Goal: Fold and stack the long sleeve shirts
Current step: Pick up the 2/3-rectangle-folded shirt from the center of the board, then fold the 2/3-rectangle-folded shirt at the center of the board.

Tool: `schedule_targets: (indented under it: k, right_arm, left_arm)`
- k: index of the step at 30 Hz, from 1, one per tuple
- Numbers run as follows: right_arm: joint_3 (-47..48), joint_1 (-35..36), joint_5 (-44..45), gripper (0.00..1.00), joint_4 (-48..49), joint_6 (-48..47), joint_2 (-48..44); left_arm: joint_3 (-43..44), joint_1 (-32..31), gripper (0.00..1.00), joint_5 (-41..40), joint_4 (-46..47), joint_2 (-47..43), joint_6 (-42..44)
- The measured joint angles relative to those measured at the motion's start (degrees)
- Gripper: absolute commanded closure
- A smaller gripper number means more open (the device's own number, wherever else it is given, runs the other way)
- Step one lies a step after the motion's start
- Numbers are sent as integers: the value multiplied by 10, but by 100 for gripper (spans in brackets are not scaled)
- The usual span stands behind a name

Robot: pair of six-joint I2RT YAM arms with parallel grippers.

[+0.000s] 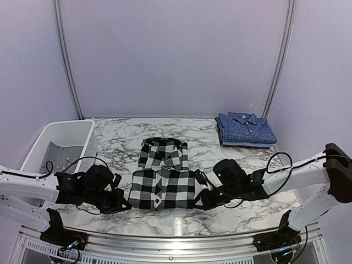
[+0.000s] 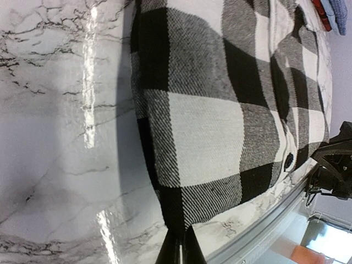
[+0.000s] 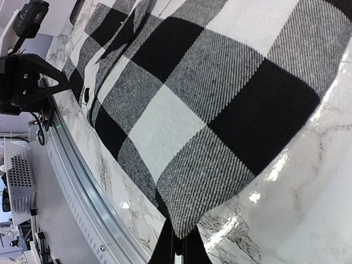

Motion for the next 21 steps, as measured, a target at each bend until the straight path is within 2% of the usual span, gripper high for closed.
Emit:
schedule_targets:
  k: [6, 12, 16, 21]
  right_arm:
    - [0, 11, 19, 100, -49, 12, -75]
    - [94, -26, 28, 100, -114, 6, -89]
    - [194, -82, 29, 100, -129, -27, -32]
    - [315, -169, 7, 100, -108, -62, 112]
  left_arm:
    - [34, -17, 100, -18, -53, -61, -1]
    - [154, -5, 100, -60, -133, -54, 44]
    - [250, 57, 100, -61, -153, 19, 105]
    - [393, 152, 100, -56, -160, 180, 191]
